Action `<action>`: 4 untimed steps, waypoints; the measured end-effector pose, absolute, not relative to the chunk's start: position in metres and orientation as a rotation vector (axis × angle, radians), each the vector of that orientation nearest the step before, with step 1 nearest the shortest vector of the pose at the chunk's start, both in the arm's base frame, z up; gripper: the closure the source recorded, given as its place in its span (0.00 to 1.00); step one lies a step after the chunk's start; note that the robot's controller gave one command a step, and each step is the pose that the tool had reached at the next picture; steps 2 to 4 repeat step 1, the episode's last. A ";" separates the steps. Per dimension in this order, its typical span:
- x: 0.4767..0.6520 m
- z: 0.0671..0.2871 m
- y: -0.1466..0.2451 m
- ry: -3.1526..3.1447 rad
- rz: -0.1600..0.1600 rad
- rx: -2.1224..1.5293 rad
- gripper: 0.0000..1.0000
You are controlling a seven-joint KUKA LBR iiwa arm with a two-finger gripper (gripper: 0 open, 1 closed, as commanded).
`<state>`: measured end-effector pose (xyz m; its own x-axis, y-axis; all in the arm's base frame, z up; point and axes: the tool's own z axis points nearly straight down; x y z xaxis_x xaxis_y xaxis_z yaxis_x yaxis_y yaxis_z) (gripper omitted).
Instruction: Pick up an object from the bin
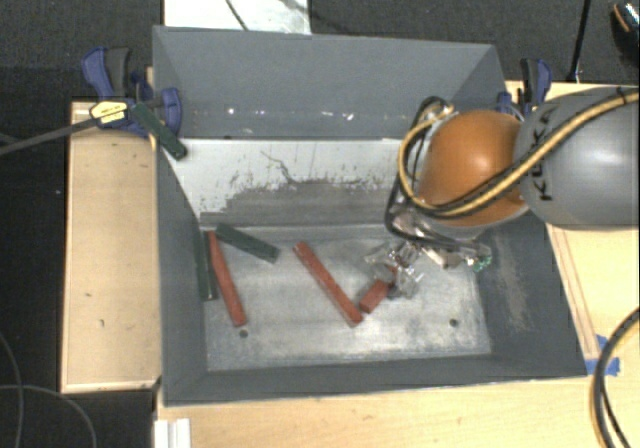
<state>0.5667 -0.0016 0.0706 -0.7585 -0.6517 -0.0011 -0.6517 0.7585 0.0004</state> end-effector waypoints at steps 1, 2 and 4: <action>0.567 0.215 -0.002 2.857 -0.006 -1.282 1.00; 0.567 0.215 -0.002 2.857 -0.006 -1.282 1.00; 0.567 0.215 -0.002 2.857 -0.006 -1.282 1.00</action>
Offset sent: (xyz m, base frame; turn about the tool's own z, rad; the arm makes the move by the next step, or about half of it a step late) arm -0.0022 -0.0011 0.1391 -0.1358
